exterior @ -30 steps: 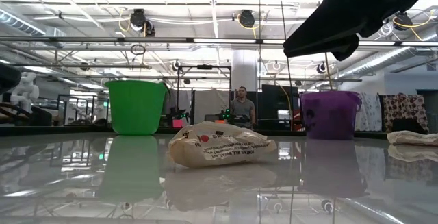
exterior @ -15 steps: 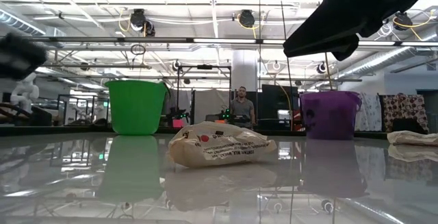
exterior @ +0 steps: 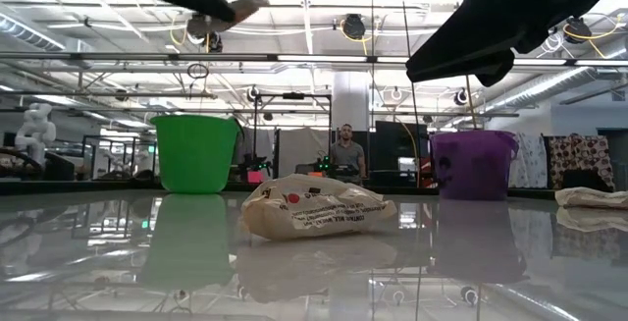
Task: Sort candy by brand, put in halloween buckets
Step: Put the white chocolate bar into the green bucket
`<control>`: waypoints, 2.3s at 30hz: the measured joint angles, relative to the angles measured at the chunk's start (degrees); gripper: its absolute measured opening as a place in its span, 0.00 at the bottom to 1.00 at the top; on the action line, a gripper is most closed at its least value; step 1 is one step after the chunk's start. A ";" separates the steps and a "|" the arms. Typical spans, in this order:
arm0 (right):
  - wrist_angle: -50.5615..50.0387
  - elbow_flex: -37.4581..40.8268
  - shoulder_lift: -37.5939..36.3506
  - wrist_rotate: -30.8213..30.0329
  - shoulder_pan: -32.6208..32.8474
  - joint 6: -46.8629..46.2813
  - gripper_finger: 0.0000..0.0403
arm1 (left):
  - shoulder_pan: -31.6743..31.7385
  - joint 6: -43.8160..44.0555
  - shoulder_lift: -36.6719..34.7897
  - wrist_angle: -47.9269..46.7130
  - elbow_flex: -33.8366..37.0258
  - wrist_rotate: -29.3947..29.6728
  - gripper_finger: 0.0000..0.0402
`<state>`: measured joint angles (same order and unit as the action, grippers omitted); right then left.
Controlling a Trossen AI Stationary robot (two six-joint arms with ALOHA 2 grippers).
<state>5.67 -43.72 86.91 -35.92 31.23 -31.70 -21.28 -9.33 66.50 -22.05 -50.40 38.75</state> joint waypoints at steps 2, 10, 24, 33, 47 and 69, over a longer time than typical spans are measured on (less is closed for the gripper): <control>-0.02 0.00 0.00 0.00 0.01 0.00 0.18 | 5.35 -3.05 -2.34 0.02 -0.66 3.92 0.16; -0.27 -0.02 0.00 0.00 0.00 0.24 0.18 | 34.27 -3.37 -8.22 -4.11 -0.91 -2.78 0.16; -0.22 -0.02 0.02 0.00 0.01 1.20 0.18 | 61.23 6.00 -0.92 -4.78 -0.67 -17.91 0.16; -0.22 -0.02 0.02 0.02 0.01 0.87 0.18 | 61.77 7.30 6.44 -5.80 -0.62 -19.20 0.24; -0.19 -0.02 0.02 -0.10 -0.07 1.07 0.18 | 59.96 7.52 6.94 1.74 -0.62 -29.25 0.47; 0.11 -0.02 0.02 -0.21 -1.41 3.66 0.18 | 43.37 -10.89 44.52 14.76 -21.45 -41.27 0.47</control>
<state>5.78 -43.75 86.94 -36.13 29.82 -28.04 22.09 -20.22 111.02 -7.30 -71.85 -2.52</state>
